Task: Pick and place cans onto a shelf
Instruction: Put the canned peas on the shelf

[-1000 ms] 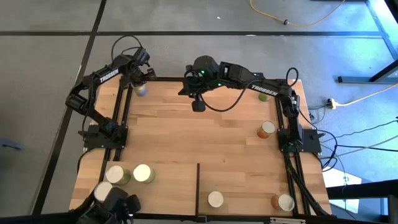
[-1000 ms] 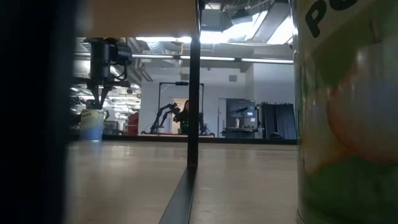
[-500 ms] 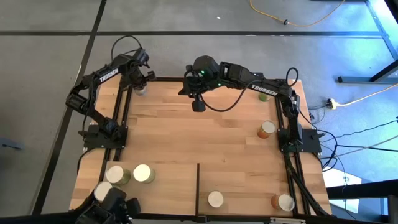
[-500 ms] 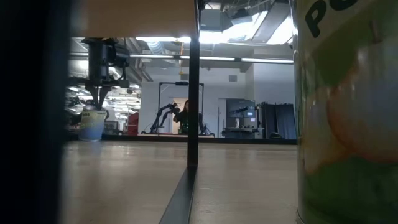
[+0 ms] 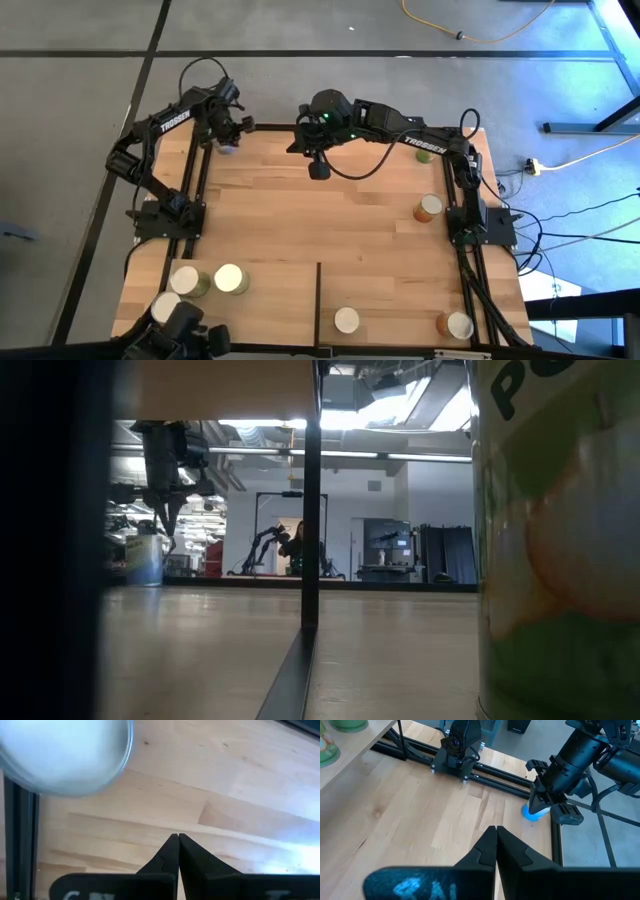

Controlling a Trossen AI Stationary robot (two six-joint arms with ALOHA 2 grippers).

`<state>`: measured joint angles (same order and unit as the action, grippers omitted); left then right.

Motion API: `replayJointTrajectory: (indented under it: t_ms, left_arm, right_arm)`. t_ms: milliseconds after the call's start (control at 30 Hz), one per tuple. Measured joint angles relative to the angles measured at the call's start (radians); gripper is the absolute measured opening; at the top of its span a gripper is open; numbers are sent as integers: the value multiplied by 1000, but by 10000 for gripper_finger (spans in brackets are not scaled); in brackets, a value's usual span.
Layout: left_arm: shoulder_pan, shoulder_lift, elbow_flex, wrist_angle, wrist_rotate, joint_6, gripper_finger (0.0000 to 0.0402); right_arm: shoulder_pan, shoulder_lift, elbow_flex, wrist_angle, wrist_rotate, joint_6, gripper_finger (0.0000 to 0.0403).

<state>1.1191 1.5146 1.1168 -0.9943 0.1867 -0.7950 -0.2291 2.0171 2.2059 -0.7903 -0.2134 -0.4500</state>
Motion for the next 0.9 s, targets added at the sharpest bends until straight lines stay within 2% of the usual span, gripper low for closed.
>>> replayJointTrajectory:
  t_ms: [67, 233, 433, 900]
  left_arm:
    - [0, -3, 0, 0, -15, 19, 0]
    - [0, -66, 0, 8, -191, 13, 0]
    - [-1, -128, 1, 110, -243, -18, 0]
    - [-39, -74, 1, 79, -367, -36, 0]
  right_arm:
    - [0, 0, 0, 0, 0, 0, 10]
    - [0, 0, 0, 0, 0, 0, 10]
    - [0, 0, 0, 0, 0, 0, 10]
    - [0, 0, 0, 1, 0, 0, 10]
